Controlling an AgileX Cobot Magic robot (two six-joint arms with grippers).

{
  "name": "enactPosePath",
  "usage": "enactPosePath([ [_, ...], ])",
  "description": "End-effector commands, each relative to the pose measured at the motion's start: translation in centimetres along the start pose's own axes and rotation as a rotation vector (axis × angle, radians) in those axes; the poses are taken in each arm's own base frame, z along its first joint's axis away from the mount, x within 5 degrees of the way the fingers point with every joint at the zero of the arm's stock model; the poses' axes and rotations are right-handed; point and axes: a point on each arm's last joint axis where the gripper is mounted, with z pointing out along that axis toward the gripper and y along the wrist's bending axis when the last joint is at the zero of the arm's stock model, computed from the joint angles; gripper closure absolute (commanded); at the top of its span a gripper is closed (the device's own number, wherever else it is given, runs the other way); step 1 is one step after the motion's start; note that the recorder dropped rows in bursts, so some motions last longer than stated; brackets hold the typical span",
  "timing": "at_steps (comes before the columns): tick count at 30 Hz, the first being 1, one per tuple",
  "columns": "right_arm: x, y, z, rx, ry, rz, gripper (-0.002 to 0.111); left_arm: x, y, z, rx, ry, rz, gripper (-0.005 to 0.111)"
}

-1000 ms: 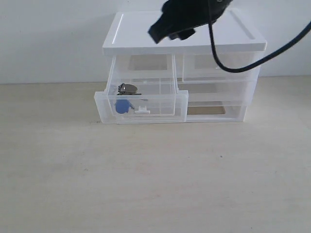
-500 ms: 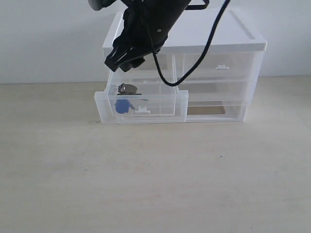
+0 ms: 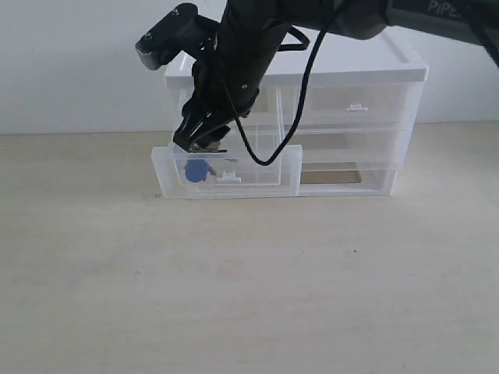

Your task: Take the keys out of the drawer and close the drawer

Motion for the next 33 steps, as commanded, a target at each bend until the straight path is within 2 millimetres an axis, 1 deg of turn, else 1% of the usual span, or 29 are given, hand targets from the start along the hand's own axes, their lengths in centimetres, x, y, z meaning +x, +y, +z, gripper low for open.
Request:
enactPosePath([
  [1,0.3,0.2,1.7,-0.012,0.022,-0.012,0.061,0.1,0.0,0.0,0.000,0.001,-0.004,0.102],
  [2,0.5,0.2,2.4,-0.015,0.027,-0.012,0.061,0.1,0.0,0.0,0.000,0.001,-0.004,0.102],
  [5,0.4,0.2,2.8,-0.011,0.019,-0.012,0.061,0.1,0.0,0.0,0.000,0.001,-0.004,0.102],
  [7,0.4,0.1,2.9,0.000,0.018,0.000,0.063,0.1,0.0,0.0,0.000,0.001,-0.004,0.102],
  [9,0.6,-0.2,2.9,0.036,0.040,-0.029,0.088,0.1,0.0,0.0,0.000,0.001,-0.004,0.102],
  [10,0.8,-0.4,2.9,0.052,0.054,-0.046,0.106,0.1,0.0,0.0,0.000,0.001,-0.004,0.102],
  [12,1.0,-0.6,2.8,0.075,0.082,-0.055,0.108,0.1,0.0,0.0,0.000,0.001,-0.004,0.102],
  [18,2.0,-2.3,2.4,0.265,0.197,-0.014,0.108,0.1,0.0,0.0,0.000,0.001,-0.004,0.102],
  [20,2.1,-2.4,2.2,0.278,0.206,-0.013,0.108,0.1,0.0,0.0,0.000,0.001,-0.004,0.102],
  [22,1.4,-2.0,1.5,0.227,0.140,0.001,0.108,0.1,0.0,0.0,0.000,0.001,-0.004,0.102],
  [26,-0.8,-0.1,-0.3,0.009,-0.081,-0.003,0.108,0.1,0.0,0.0,0.000,0.001,-0.004,0.102],
  [28,-1.5,0.6,-0.6,-0.077,-0.151,0.017,0.107,0.1,0.0,0.0,0.000,0.001,-0.004,0.102],
  [29,-1.6,0.7,-0.6,-0.083,-0.169,0.031,0.103,0.1,0.0,0.0,0.000,0.001,-0.004,0.102],
  [31,-1.6,0.7,-0.1,-0.081,-0.167,0.041,0.091,0.1,0.0,0.0,0.000,0.001,-0.004,0.102],
  [33,-1.3,0.6,0.7,-0.069,-0.143,0.055,0.074,0.1,0.0,0.0,0.000,0.001,-0.004,0.102],
])
